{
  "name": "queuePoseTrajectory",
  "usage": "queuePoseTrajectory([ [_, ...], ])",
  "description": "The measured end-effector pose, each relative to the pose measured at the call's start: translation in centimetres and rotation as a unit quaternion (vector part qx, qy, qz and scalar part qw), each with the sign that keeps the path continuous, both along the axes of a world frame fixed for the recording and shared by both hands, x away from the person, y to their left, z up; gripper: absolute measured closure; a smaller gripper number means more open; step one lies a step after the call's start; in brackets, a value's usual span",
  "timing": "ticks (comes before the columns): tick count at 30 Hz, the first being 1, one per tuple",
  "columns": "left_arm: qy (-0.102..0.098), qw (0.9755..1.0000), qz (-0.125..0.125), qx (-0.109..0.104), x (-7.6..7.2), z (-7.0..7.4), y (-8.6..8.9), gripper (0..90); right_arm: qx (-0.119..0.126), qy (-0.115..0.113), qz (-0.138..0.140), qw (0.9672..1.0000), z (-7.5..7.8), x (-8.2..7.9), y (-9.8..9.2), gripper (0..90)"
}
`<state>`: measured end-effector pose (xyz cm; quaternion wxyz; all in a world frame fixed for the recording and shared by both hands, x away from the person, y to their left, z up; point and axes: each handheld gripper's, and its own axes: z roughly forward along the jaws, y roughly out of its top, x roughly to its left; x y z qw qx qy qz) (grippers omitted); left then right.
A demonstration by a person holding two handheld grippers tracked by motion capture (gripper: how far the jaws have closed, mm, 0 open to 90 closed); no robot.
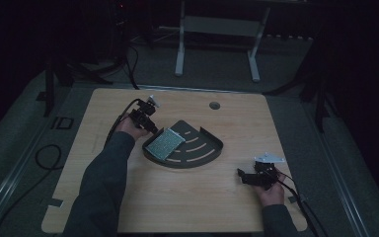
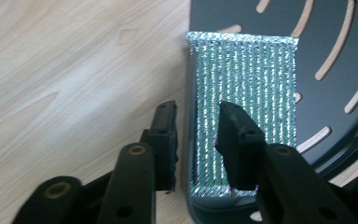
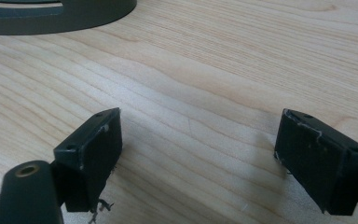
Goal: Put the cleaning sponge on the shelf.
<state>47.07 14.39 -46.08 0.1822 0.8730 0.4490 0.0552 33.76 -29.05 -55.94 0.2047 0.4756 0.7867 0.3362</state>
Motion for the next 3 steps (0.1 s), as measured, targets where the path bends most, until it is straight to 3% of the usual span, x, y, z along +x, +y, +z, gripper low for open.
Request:
queuePoseTrajectory([
  [3, -0.009, 0.9999, 0.002, 0.008, -0.45, 0.67, 0.48, 62.7, 0.000, 0.000, 0.000, 1.0000, 0.00, 0.00, -0.01, 14.3],
])
